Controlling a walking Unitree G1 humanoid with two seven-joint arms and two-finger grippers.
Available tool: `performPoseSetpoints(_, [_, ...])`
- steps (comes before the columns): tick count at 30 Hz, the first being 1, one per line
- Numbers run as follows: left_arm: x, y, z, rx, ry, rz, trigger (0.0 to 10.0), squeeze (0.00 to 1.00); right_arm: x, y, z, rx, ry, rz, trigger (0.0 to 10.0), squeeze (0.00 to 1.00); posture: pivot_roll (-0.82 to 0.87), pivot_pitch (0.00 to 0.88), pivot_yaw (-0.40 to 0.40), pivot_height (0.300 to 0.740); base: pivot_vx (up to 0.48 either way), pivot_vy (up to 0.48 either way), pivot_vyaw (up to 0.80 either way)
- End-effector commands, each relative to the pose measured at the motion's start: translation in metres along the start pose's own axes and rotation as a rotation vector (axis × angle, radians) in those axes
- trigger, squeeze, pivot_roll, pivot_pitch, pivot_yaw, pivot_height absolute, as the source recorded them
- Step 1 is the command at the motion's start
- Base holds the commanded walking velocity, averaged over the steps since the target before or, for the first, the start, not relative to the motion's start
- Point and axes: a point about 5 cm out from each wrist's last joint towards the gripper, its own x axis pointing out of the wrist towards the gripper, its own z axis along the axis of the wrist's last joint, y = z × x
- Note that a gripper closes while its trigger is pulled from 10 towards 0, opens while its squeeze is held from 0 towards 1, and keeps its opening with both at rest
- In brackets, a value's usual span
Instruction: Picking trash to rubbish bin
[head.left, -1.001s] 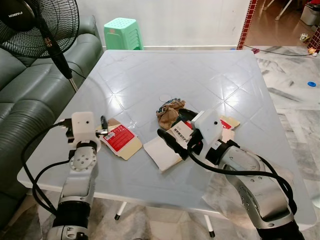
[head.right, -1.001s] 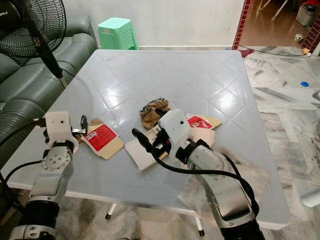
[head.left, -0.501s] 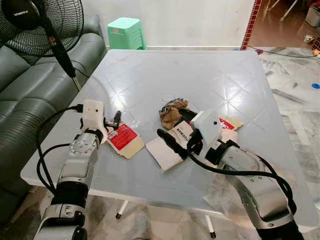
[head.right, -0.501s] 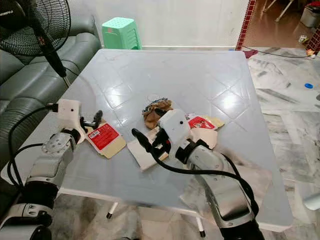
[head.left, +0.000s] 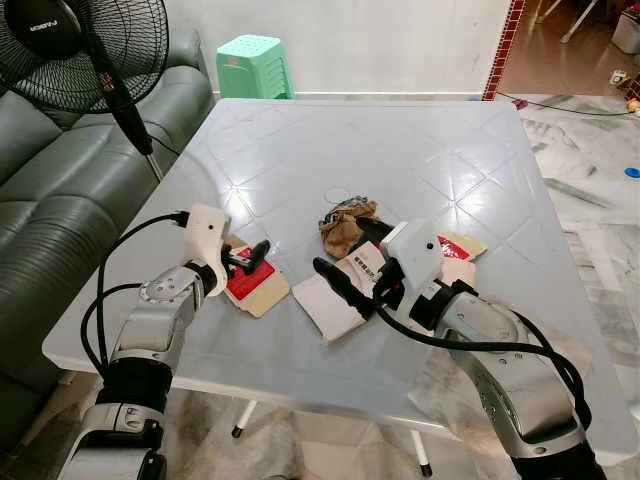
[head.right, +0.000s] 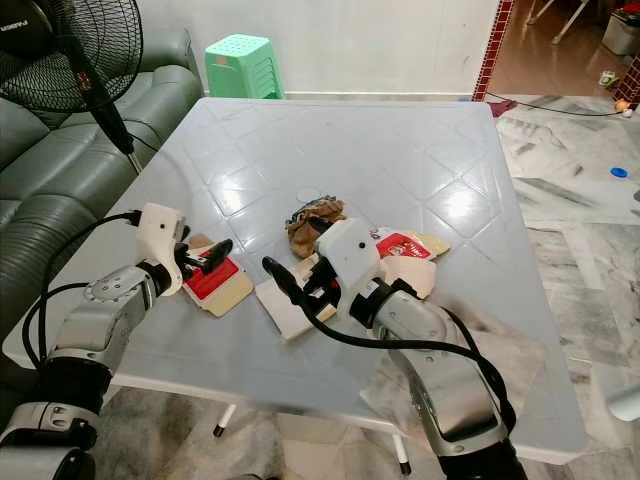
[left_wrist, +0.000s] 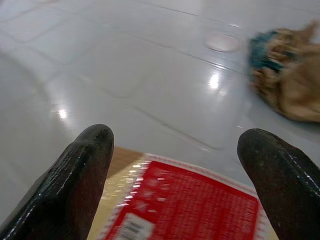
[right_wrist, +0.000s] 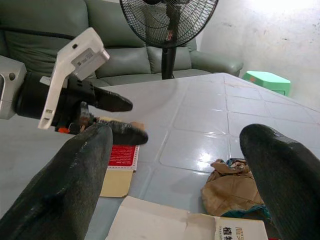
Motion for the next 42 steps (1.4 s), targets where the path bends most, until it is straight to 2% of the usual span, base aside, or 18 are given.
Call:
performPoseSetpoints(1, [-0.003,0.001,-0.002,0.010,0.029,-0.027,10.0,0.00,0.000,0.001,0.000,-0.005,0.002,0.006,10.0,0.00,-0.06,0.035,0.064,0.740,0.000,0.000,0.00])
performPoseSetpoints(14, [-0.010,0.017,-0.015,0.013,0.184,0.007,10.0,0.00,0.000,0.002,0.000,-0.006,0.008,0.019,10.0,0.00,-0.06,0.034,0.061,0.740,0.000,0.000,0.00])
performPoseSetpoints(18, [-0.008,0.014,-0.027,-0.005,0.242,-0.016,10.0,0.00,0.002,0.002,0.000,-0.006,0.005,0.022,10.0,0.00,-0.06,0.024,0.062,0.740,0.000,0.000,0.00])
performPoseSetpoints(22, [-0.006,0.009,-0.034,-0.009,0.260,-0.045,10.0,0.00,0.003,0.003,0.000,-0.006,0.004,0.024,10.0,0.00,-0.06,0.024,0.064,0.740,0.000,0.000,0.00])
performPoseSetpoints(23, [-0.005,0.006,-0.037,-0.012,0.268,-0.058,4.9,0.00,0.003,0.003,0.000,-0.006,0.004,0.024,10.0,0.00,-0.06,0.024,0.066,0.740,0.000,0.000,0.00])
performPoseSetpoints(24, [-0.004,0.006,-0.038,-0.013,0.270,-0.058,2.1,0.00,0.003,0.003,0.000,-0.006,0.004,0.023,10.0,0.00,-0.06,0.024,0.066,0.740,0.000,0.000,0.00])
performPoseSetpoints(25, [-0.004,0.005,-0.039,-0.017,0.267,-0.056,0.0,0.00,0.002,0.003,0.000,-0.006,0.005,0.022,10.0,0.00,-0.06,0.024,0.066,0.740,0.000,0.000,0.00])
performPoseSetpoints(42, [-0.002,0.009,-0.029,-0.039,0.203,-0.039,0.0,0.00,0.003,0.004,-0.001,-0.001,0.005,0.018,10.0,0.00,-0.06,0.030,0.068,0.740,0.000,0.000,0.00])
